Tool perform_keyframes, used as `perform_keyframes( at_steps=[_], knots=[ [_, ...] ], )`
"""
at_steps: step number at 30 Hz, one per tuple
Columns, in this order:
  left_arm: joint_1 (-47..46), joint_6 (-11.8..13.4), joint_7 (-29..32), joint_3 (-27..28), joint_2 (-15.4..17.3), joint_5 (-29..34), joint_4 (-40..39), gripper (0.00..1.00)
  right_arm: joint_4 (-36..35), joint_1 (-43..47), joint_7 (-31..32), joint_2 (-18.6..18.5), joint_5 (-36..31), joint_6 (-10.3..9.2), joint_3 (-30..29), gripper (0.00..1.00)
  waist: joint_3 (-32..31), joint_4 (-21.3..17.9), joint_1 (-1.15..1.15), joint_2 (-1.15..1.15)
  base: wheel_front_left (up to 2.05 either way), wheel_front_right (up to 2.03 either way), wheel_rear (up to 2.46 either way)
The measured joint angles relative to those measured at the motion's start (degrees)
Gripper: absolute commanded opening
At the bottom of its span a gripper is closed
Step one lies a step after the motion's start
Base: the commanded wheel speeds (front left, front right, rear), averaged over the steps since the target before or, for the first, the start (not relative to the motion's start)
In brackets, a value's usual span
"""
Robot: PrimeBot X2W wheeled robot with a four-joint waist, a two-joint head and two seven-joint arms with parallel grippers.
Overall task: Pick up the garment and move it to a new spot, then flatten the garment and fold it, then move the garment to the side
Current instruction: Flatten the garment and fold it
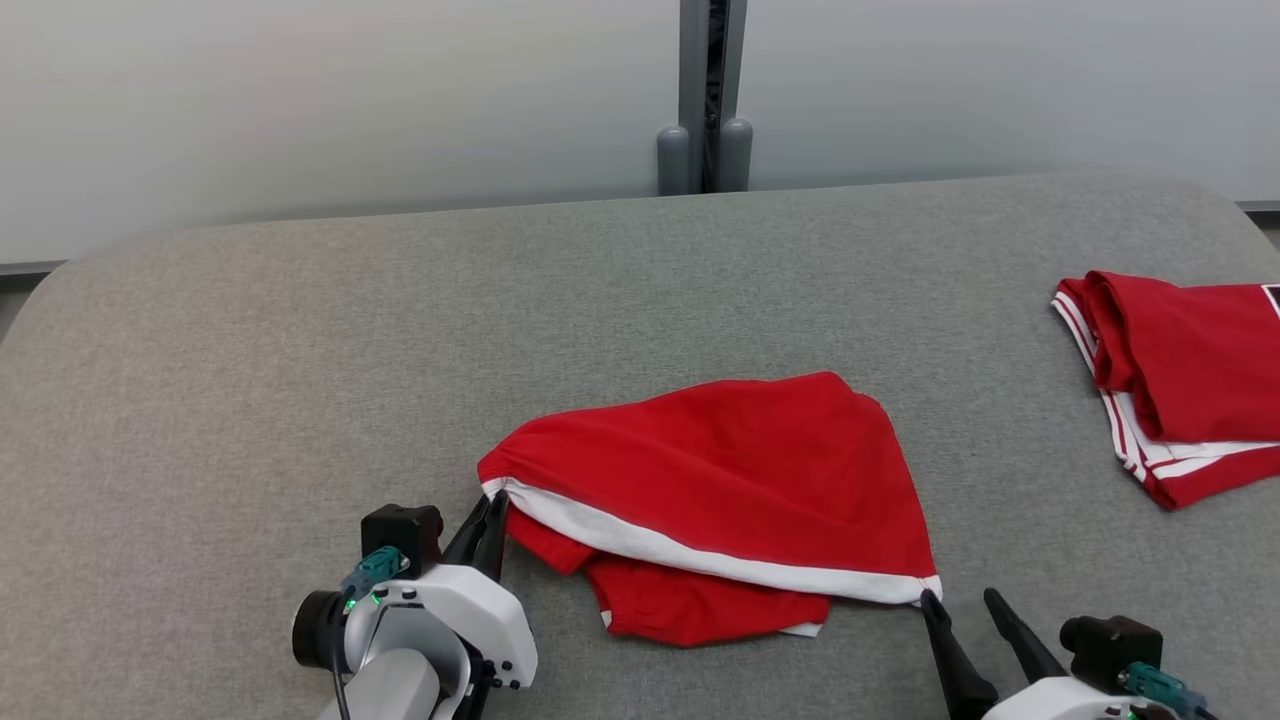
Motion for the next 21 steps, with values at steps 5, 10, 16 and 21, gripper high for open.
perform_keyframes(
  at_steps=[5,10,16,21],
  knots=[
    [0.2,0.4,0.0,-0.1,-0.1,0.9,-1.9,0.0,5.3,-2.7,0.0,0.4,4.3,0.0,2.2,1.0,0.4,1.1,0.0,0.0,0.0,0.0,0.0],
    [0.1,0.6,0.0,-0.5,0.0,1.7,-3.6,0.0,8.3,-4.7,0.0,0.3,5.6,0.0,4.0,0.87,1.1,1.8,0.0,0.0,0.0,0.0,0.0],
    [0.1,1.1,0.0,-1.1,0.2,2.5,-5.3,0.0,12.0,-7.0,-0.2,-0.4,7.0,0.0,7.3,0.18,1.5,2.2,0.0,0.0,0.0,0.0,0.0],
    [0.2,1.2,0.0,-1.2,0.5,2.7,-7.4,0.0,11.0,-7.4,-0.1,-1.7,7.0,0.0,7.7,0.0,1.2,2.3,0.0,0.0,0.0,0.0,0.0]
  ],
)
